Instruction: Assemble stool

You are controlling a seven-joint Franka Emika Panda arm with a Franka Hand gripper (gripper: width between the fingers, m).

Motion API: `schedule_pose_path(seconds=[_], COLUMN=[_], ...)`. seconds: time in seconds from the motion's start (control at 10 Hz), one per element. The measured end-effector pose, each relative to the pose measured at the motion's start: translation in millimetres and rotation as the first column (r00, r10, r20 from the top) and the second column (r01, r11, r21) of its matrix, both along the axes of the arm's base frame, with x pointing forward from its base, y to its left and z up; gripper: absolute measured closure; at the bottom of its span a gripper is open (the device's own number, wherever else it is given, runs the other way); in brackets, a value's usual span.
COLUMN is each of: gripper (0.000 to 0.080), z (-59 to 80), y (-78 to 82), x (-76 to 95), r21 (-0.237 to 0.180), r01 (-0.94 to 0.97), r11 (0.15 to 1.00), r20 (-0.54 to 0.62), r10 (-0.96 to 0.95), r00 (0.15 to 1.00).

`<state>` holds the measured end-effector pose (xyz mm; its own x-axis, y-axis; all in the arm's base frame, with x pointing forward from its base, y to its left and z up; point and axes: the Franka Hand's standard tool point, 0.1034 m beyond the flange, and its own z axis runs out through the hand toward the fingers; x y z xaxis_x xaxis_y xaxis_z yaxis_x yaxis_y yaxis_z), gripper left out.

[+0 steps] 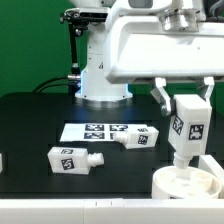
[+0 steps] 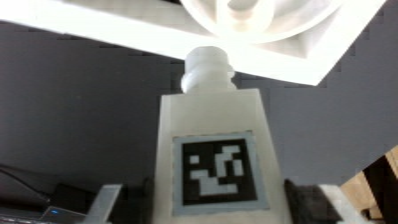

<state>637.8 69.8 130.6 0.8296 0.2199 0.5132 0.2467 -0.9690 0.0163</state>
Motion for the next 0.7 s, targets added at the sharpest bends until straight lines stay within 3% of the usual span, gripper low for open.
schedule_pose_path(seconds=[0.3,0.7], gripper=[0.0459,0.0459], z=[-1.6,-23.3], y=[0.5,7.2], x=[0.3,-4.3], r21=[0.001,0.009], r01=[0.0,-0.002], r11=[1.0,1.0], r20=[-0.002,0.003], r10=[0.0,0.002], r00=[1.0,1.0])
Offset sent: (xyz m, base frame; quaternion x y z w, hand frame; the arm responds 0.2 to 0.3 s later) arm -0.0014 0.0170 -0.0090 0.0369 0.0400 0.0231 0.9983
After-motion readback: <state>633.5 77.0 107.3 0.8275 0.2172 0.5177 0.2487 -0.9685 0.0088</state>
